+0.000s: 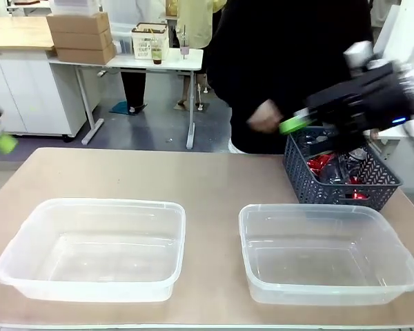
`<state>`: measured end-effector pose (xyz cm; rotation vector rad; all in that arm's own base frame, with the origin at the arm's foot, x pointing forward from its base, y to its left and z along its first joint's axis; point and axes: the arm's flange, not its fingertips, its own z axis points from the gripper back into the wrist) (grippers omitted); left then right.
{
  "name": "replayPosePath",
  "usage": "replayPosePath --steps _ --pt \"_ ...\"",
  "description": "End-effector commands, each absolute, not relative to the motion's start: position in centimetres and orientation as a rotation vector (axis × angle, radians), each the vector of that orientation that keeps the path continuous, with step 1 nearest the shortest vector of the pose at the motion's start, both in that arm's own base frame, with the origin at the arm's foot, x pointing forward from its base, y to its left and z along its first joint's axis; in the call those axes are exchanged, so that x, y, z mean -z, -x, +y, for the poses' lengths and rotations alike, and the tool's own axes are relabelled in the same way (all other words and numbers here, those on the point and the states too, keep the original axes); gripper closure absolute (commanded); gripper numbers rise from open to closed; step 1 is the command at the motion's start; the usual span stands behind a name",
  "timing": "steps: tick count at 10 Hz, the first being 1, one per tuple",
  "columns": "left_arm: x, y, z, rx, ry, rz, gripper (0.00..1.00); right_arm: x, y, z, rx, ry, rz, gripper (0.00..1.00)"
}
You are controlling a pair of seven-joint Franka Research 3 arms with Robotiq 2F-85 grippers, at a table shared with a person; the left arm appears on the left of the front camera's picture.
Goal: Sort the waste into each basket.
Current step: Pick up the Organizing box on the left side of the table and lift it.
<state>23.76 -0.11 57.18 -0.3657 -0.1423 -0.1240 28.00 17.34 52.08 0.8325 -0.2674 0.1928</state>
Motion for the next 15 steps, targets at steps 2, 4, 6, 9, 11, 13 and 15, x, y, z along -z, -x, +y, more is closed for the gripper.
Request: replayPosePath --steps 2,4,6,9,11,13,15 --pt "-56.3 -23.7 -0.8 0.444 0.431 -0.065 0.00 -44.8 -23.2 24.4 -0.466 -0.697 -0.145 0.00" --pt "-57.2 -22.0 -0.9 0.237 0.340 -0.064 0.00 -49.9 -25.3 23.2 -0.307 -0.790 -0.196 0.00" --pt "-57.0 -22.0 -1.3 0.319 0.354 -0.046 0.00 -48.2 -24.0 25.7 -0.370 -0.756 -0.150 0.00" --pt "-48.8 -24.0 -1.4 0.206 0.232 0.074 0.00 -42.7 -21.0 37.9 -0.310 -0.212 0.066 0.00" --pt "-44.2 -23.2 0.0 0.136 0.251 0.103 0.00 -41.7 -20.8 39.1 -0.264 -0.137 -0.001 0.00" --pt "-48.4 -25.2 -0.7 0.185 0.256 0.107 0.00 -39.9 -17.8 38.6 -0.321 -0.194 0.020 0.00" --pt "-47.7 -26.2 0.0 0.152 0.270 0.102 0.00 -41.0 -19.6 39.3 -0.233 -0.043 0.000 0.00"
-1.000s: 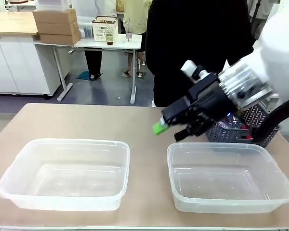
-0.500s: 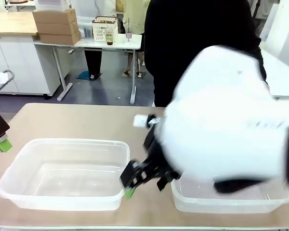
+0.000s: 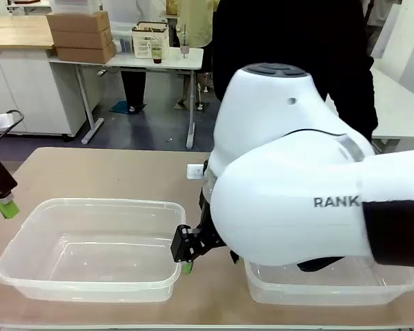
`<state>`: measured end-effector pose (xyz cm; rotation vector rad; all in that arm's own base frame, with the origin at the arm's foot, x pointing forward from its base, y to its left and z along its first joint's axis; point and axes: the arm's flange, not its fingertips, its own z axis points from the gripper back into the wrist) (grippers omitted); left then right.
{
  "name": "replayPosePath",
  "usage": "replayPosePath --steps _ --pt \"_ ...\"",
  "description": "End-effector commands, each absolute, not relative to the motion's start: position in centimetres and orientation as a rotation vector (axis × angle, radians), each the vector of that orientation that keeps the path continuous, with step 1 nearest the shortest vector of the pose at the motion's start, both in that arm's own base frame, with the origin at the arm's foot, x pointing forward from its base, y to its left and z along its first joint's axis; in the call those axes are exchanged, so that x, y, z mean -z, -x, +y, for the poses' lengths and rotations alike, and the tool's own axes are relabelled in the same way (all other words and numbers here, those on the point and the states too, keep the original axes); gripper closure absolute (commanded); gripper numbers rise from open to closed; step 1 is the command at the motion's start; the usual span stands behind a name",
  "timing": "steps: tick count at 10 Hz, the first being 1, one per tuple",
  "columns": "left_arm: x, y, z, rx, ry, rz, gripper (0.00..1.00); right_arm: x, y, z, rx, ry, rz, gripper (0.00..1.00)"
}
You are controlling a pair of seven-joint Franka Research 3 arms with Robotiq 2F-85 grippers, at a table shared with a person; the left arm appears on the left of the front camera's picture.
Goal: Sort the waste into each basket.
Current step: Pick up the Organizing box on the left side of the table and lift it.
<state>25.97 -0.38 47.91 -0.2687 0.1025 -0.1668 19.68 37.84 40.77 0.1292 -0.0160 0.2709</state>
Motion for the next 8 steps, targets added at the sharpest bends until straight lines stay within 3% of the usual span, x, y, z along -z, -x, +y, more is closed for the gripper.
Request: replayPosePath --steps 1,4,6,8 --pt "-47.8 -26.7 -0.8 0.108 0.184 0.068 0.00 -41.5 -20.2 42.0 -0.133 0.023 -0.074 0.00" --pt "-43.8 -27.3 -0.5 0.064 0.137 0.052 0.00 -41.0 -21.8 46.2 -0.057 0.041 -0.080 0.00" --pt "-40.7 -27.5 -0.5 0.110 0.206 0.017 0.00 -39.0 -23.2 48.0 -0.026 0.071 -0.050 0.00" --pt "-37.5 -27.6 -1.8 0.200 0.271 0.075 0.00 -38.0 -23.8 48.8 -0.001 0.071 -0.096 0.00"
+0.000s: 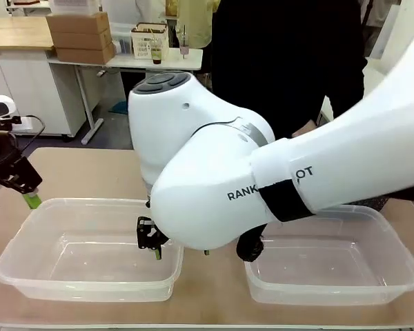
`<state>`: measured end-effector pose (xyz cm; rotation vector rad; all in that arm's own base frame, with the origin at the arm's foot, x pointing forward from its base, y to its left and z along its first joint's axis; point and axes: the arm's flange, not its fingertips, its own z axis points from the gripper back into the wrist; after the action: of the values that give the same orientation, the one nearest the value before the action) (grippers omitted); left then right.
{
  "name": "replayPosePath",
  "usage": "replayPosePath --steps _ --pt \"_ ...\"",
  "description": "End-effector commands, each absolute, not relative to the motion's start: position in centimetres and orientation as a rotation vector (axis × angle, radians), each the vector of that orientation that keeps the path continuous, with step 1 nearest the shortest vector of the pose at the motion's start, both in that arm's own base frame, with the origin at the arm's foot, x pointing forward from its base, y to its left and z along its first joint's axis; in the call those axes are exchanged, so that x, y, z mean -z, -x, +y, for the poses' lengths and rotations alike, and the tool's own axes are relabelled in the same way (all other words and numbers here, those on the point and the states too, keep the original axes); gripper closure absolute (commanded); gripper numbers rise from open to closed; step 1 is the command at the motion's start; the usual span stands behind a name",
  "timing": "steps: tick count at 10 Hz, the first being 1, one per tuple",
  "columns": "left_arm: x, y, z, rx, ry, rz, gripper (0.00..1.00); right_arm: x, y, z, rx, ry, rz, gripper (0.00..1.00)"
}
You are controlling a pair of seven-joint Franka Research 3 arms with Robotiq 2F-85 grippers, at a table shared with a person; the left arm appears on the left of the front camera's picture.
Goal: Sort the waste into each basket.
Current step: Pick up the Organizing box on the left side of the table and lift it.
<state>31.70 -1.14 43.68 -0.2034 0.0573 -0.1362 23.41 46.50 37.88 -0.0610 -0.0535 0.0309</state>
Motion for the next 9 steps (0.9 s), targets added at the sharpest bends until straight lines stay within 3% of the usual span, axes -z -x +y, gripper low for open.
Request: replayPosePath --steps 1,5,8,9 --pt "-35.8 -27.4 -2.3 0.200 0.250 0.119 0.00 -37.9 -24.1 48.5 0.031 0.042 -0.149 0.00" --pt "-32.5 -25.4 -2.1 0.163 0.241 0.182 0.00 -37.7 -24.9 48.4 0.039 0.044 -0.162 0.00" --pt "-31.6 -25.2 -2.0 0.127 0.235 0.129 0.00 -37.0 -25.2 48.1 0.050 0.075 -0.144 0.00" --pt "-31.5 -25.2 -2.1 0.130 0.204 0.132 0.59 -36.9 -25.2 47.8 0.034 0.073 -0.118 0.59"
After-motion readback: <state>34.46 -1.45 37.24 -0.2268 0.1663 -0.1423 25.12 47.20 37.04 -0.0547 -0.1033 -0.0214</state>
